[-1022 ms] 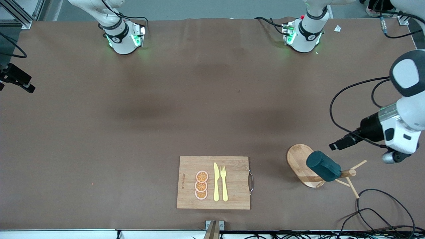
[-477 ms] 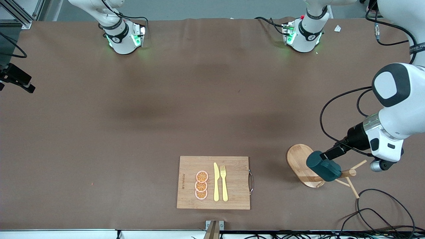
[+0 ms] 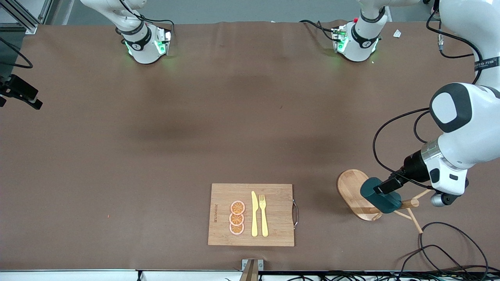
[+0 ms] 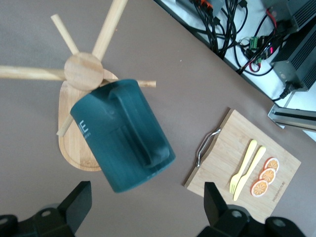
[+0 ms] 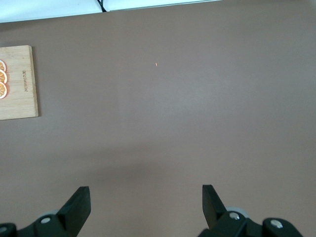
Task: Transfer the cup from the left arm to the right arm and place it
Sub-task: 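Close the left gripper on the teal mug's body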
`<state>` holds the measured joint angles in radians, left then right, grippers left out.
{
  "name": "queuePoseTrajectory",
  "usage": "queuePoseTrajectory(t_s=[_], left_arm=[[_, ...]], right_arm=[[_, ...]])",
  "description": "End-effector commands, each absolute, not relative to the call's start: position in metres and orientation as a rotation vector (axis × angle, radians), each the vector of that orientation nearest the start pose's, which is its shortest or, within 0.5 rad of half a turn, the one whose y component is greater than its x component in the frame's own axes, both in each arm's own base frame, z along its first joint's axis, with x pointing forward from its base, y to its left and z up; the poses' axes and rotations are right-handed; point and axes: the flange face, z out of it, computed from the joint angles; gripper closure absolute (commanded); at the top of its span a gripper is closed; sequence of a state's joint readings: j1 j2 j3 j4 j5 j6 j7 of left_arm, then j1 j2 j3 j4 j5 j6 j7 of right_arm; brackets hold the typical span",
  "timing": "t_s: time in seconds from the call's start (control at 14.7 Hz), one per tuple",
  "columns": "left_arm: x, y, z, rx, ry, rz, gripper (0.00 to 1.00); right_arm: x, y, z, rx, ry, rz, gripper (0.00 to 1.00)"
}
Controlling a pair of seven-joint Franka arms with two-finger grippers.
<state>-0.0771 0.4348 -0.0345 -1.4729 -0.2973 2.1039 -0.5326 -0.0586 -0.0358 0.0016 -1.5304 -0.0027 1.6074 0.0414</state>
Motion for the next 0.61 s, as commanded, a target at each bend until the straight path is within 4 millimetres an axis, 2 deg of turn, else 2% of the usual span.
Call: queuePoseTrajectory(t_s=[0.0, 0.2, 0.54], left_arm=[[0.707, -0.083, 0.445, -3.324, -0.974, -0.219, 0.00], [0.713, -0.076, 0.438, -3.317, -1.015, -0.261, 0.00], [0.718, -0.069, 0.420, -3.308, -1.111, -0.231, 0.00]], right_arm=[[0.544, -0.034, 0.667, -3.124, 0.141, -0.171, 0.00], [0.544, -0.034, 0.667, -3.124, 0.141, -0.171, 0.00], [0.543, -0.034, 0.668, -3.124, 0.148, -0.173, 0.00]])
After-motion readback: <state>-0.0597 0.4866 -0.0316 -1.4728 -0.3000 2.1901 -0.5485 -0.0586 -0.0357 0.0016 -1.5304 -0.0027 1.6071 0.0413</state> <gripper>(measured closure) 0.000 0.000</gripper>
